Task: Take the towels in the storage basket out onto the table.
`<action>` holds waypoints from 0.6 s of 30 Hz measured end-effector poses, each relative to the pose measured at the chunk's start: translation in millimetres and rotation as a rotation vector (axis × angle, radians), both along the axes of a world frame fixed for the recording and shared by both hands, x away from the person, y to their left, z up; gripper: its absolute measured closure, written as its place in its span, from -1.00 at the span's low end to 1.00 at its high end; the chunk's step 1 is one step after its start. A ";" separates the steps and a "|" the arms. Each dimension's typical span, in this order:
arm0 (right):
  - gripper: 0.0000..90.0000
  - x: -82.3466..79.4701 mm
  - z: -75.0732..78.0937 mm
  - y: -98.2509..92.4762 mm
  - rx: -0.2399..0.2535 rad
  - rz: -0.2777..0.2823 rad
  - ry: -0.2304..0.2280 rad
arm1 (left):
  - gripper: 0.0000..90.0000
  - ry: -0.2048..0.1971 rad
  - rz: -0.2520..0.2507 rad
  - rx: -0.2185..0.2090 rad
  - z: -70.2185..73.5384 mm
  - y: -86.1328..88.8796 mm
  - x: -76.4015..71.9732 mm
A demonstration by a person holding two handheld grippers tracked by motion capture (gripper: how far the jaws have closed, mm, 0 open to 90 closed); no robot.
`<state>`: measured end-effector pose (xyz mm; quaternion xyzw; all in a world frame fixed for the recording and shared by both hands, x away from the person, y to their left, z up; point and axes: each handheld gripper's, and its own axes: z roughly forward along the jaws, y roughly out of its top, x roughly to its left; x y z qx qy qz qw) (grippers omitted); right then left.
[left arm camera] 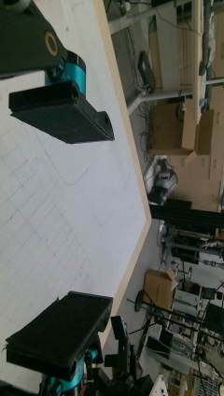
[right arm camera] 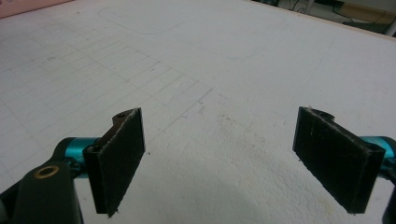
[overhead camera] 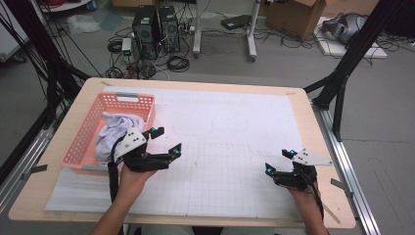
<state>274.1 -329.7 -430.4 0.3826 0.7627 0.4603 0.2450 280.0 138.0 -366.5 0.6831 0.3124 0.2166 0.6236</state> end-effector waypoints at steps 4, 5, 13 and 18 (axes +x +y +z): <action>-0.65 0.1 -0.3 1.1 -0.003 0.005 0.002 | -0.61 0.002 0.015 -0.006 6.3 10.4 -0.3; -0.65 -0.2 -0.3 1.7 0.000 0.007 0.008 | -0.61 0.002 0.019 0.004 9.4 15.3 0.0; -0.65 0.0 -0.4 3.3 -0.008 0.011 0.014 | -0.61 0.008 0.055 0.013 16.7 33.3 3.9; -0.65 0.4 -0.7 3.9 -0.009 0.008 0.014 | -0.61 0.009 0.086 0.012 19.7 46.1 6.1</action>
